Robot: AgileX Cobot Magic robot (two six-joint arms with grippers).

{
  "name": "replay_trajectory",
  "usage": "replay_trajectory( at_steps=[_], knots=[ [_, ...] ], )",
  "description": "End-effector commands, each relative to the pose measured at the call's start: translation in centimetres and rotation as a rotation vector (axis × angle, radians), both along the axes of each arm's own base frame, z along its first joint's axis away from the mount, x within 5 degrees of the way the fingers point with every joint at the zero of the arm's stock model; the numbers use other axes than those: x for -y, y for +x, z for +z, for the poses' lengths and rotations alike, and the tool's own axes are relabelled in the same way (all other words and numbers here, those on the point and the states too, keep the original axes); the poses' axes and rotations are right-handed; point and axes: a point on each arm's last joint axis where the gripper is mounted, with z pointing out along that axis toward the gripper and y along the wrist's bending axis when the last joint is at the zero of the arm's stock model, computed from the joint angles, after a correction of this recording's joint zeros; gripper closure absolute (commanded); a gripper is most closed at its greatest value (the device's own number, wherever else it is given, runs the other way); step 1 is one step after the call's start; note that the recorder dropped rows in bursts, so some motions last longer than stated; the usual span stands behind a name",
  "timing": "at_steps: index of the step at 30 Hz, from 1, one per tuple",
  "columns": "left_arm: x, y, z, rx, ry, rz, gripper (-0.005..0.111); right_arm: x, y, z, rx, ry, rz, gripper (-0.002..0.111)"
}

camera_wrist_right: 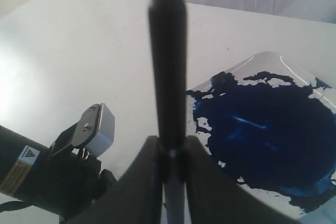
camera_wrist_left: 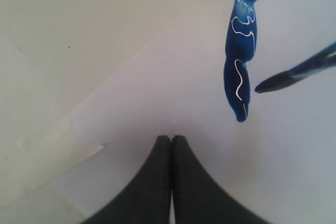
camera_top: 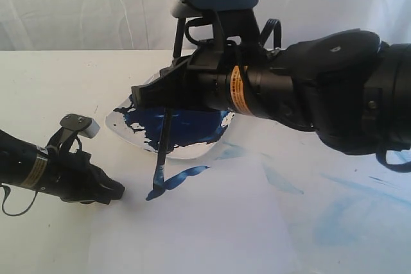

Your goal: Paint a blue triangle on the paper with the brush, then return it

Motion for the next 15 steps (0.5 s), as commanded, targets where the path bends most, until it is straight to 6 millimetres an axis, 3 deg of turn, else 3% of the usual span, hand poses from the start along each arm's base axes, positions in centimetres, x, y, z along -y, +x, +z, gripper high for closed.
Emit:
replay_trajectory(
  at_steps=[1, 15],
  knots=[
    [0.00, -0.19, -0.33, -0.006, 0.018, -0.015, 0.107, -0.16, 0.27, -0.58, -0.025, 0.001, -0.032, 0.108],
    [0.00, -0.19, -0.33, -0.006, 0.018, -0.015, 0.107, -0.35, 0.70, -1.29, -0.044, -0.005, -0.066, 0.108]
  ],
)
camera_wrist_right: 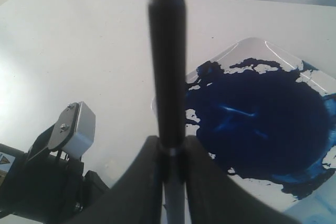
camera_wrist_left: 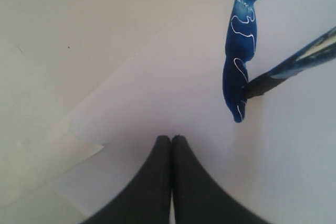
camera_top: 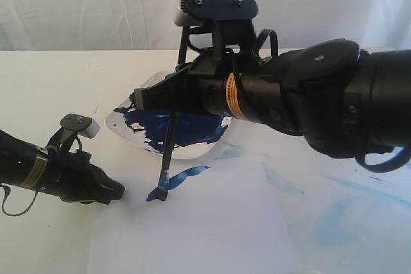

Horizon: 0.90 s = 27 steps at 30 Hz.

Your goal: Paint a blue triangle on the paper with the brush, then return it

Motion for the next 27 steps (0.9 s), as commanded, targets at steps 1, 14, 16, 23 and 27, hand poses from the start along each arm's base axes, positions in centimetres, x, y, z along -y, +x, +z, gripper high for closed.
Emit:
replay_trajectory(
  at_steps=[1, 14, 16, 23, 27],
  knots=[
    [0.00, -0.19, -0.33, -0.006, 0.018, -0.015, 0.107, -0.05, 0.02, -0.04, -0.003, 0.003, -0.008, 0.108],
    [0.00, -0.19, -0.33, -0.006, 0.018, -0.015, 0.107, 0.13, -0.31, 0.63, 0.002, 0.021, 0.010, 0.108],
    [-0.01, -0.18, -0.34, -0.005, 0.020, -0.014, 0.107, 0.15, -0.32, 0.57, 0.001, 0.020, 0.010, 0.108],
    [-0.01, -0.18, -0.34, -0.005, 0.020, -0.014, 0.107, 0.24, -0.30, 0.61, 0.003, 0.021, 0.002, 0.108],
    [-0.01, -0.18, -0.34, -0.005, 0.020, -0.014, 0.107, 0.19, -0.24, 0.80, 0.008, 0.025, 0.000, 0.108]
  ],
)
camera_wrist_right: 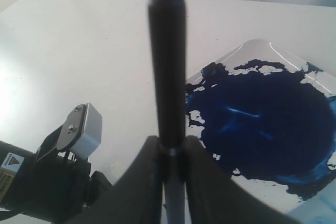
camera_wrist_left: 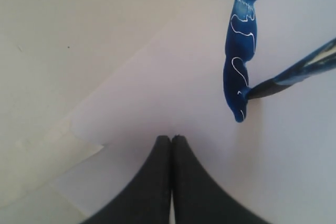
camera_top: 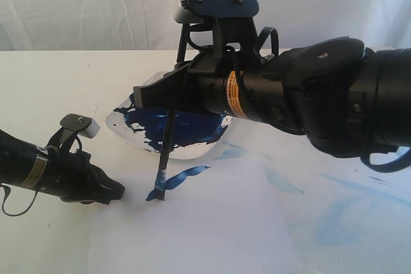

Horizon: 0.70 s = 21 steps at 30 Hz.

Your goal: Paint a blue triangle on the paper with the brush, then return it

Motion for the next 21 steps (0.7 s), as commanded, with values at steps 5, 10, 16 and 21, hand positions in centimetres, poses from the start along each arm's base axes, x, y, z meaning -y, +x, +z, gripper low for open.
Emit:
replay_trajectory(
  at_steps=[5, 10, 16, 21],
  knots=[
    [-0.01, -0.18, -0.34, -0.005, 0.020, -0.014, 0.107, 0.26, 0.14, 0.51, 0.021, 0.009, -0.027, 0.108],
    [-0.01, -0.18, -0.34, -0.005, 0.020, -0.014, 0.107, 0.12, 0.22, 0.80, 0.020, 0.022, -0.029, 0.108],
    [-0.01, -0.18, -0.34, -0.005, 0.020, -0.014, 0.107, 0.09, 0.19, 0.80, 0.016, 0.023, -0.025, 0.108],
    [-0.01, -0.18, -0.34, -0.005, 0.020, -0.014, 0.107, 0.05, 0.18, 0.74, 0.006, 0.030, -0.028, 0.108]
  ],
)
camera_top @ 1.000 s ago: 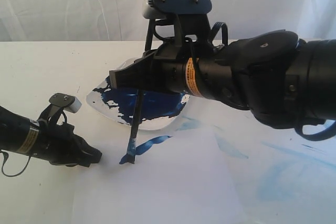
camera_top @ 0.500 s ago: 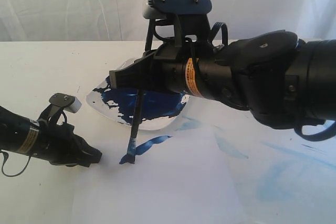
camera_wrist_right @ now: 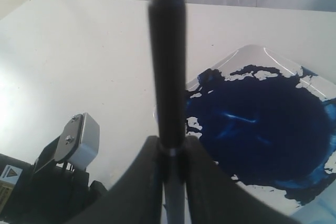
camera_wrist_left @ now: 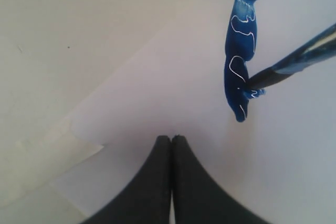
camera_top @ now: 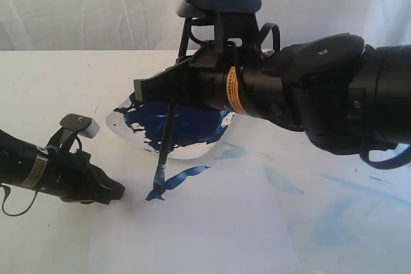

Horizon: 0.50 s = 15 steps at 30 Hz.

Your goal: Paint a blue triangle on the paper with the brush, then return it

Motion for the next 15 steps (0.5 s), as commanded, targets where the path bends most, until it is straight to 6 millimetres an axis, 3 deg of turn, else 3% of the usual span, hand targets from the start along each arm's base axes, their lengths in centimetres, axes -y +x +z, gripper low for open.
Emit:
replay_trajectory(
  at_steps=[1, 15],
  knots=[
    [-0.01, -0.18, -0.34, -0.005, 0.020, -0.014, 0.107, -0.01, -0.01, 0.36, 0.003, 0.013, -0.002, 0.108],
    [-0.02, -0.18, -0.35, -0.005, 0.021, -0.013, 0.107, -0.40, 0.01, -0.33, -0.017, -0.001, 0.020, 0.108]
  ],
)
